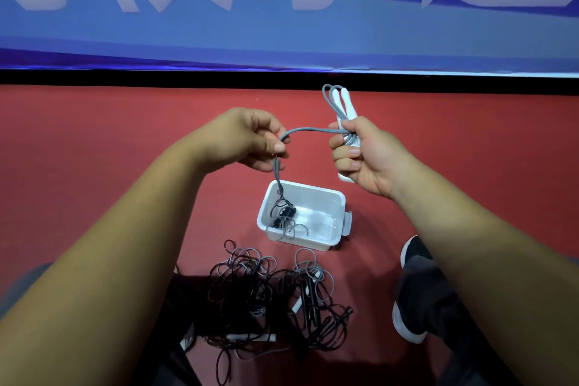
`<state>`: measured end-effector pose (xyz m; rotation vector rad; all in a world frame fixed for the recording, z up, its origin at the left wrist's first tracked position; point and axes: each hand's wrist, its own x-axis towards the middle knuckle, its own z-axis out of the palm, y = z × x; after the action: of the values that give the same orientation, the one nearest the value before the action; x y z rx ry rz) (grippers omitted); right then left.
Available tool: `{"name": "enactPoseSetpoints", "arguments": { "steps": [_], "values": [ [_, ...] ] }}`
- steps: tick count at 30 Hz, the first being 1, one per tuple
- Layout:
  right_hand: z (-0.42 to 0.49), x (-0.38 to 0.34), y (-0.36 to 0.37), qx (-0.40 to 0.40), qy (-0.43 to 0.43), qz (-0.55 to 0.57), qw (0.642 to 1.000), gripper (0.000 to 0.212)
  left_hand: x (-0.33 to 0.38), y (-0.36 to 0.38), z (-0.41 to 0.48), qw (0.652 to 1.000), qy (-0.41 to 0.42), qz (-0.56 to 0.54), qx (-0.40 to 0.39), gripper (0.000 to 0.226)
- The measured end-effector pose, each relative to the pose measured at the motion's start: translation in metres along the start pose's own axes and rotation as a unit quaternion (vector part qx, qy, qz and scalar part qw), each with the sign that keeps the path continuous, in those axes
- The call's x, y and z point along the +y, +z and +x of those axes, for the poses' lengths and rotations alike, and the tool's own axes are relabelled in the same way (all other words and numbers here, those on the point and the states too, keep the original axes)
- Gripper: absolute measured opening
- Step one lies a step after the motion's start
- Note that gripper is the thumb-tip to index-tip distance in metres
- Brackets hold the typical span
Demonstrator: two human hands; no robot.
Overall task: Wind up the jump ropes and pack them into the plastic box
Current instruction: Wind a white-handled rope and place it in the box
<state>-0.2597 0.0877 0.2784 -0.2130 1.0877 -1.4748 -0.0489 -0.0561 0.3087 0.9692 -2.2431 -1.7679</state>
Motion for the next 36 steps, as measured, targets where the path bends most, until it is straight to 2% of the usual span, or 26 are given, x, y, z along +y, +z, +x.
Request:
{"name": "enactPoseSetpoints", "arguments": {
  "steps": [3,7,11,15,17,19,21,25,27,29,33,36],
  "values": [
    [0.000,-0.002,-0.002,0.001,-0.004,-0.016,1.000,0.012,0.006,-0.002,-0.005,0.995,0.015,0.095,-0.005,0.018],
    [-0.002,-0.005,-0.002,-0.015,0.007,-0.049,0.999,0.016,0.005,0.003,-0.002,0.964,0.025,0.266,0.007,0.020],
    [-0.007,-0.004,0.003,-0.060,0.033,-0.073,0.995,0.019,-0.006,0.011,0.007,0.940,0.020,0.341,0.014,0.017],
    [-0.015,-0.001,0.007,-0.128,0.075,-0.085,0.985,0.008,-0.021,0.016,0.013,0.965,-0.001,0.257,0.056,0.005],
    [-0.018,0.001,0.006,-0.172,0.104,-0.097,0.975,0.007,-0.023,0.017,0.014,0.979,-0.014,0.191,0.070,0.014],
    [-0.020,0.004,0.005,-0.215,0.135,-0.128,0.959,0.015,-0.022,0.016,0.014,0.990,-0.012,0.116,0.081,0.015],
    [-0.022,0.009,0.001,-0.252,0.169,-0.167,0.938,0.031,-0.017,0.015,0.009,0.996,0.007,0.050,0.078,0.004],
    [-0.020,0.017,-0.004,-0.343,0.240,-0.197,0.887,0.054,-0.009,0.012,0.004,0.997,0.071,0.027,0.023,0.015],
    [-0.019,0.020,-0.005,-0.354,0.266,-0.202,0.873,0.059,-0.006,0.011,0.004,0.997,0.071,0.004,-0.002,0.012],
    [-0.020,0.022,-0.003,-0.353,0.278,-0.220,0.866,0.048,-0.004,0.013,0.007,0.997,0.070,-0.018,-0.015,0.010],
    [-0.021,0.028,-0.001,-0.336,0.293,-0.237,0.863,0.046,0.002,0.017,0.008,0.996,0.082,-0.010,-0.015,0.011],
    [-0.022,0.031,0.001,-0.306,0.290,-0.255,0.870,0.025,0.007,0.018,0.009,0.996,0.089,0.022,-0.013,0.012]
  ]
}}
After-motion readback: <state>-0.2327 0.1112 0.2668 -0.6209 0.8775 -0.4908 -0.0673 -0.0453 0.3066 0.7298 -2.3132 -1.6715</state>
